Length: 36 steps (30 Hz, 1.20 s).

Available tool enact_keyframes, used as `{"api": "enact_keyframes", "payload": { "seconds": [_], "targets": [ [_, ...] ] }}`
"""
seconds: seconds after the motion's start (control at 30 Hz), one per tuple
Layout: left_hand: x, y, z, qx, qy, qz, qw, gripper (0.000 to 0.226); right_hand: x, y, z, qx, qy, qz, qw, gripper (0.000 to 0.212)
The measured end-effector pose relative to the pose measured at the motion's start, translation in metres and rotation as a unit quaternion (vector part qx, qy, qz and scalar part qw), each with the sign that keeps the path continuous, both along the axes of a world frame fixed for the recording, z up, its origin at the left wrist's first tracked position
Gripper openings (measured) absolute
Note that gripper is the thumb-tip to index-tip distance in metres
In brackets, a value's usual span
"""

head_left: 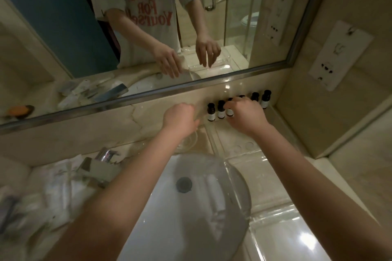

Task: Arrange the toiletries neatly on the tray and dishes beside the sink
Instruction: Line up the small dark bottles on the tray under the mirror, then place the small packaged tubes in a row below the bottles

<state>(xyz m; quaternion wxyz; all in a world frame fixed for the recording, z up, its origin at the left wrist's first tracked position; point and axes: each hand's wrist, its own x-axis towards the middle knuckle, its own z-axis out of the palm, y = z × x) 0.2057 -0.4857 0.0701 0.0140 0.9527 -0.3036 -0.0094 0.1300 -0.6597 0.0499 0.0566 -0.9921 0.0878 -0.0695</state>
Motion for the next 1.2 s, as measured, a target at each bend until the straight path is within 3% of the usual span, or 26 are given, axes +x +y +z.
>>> {"api": "enact_keyframes", "payload": {
  "seconds": [0.3,0.7,1.03,1.2],
  "targets": [
    [-0.059,0.092,0.005,-0.043,0.025,0.02,0.999,0.037,-0.069,0.098,0.018,0.004,0.062,-0.006,0.998,0.041],
    [-0.114,0.291,-0.044,-0.05,0.078,0.133,0.987,0.04,-0.082,0.29,-0.017,0.033,0.116,0.119,0.986,0.043],
    [-0.142,0.457,-0.105,0.01,0.167,0.297,0.94,0.041,-0.089,0.429,-0.081,0.077,0.225,0.221,0.946,0.049],
    [-0.151,0.489,-0.13,-0.002,0.227,0.35,0.909,0.056,-0.094,0.472,-0.117,0.085,0.255,0.21,0.94,0.064]
  ]
}}
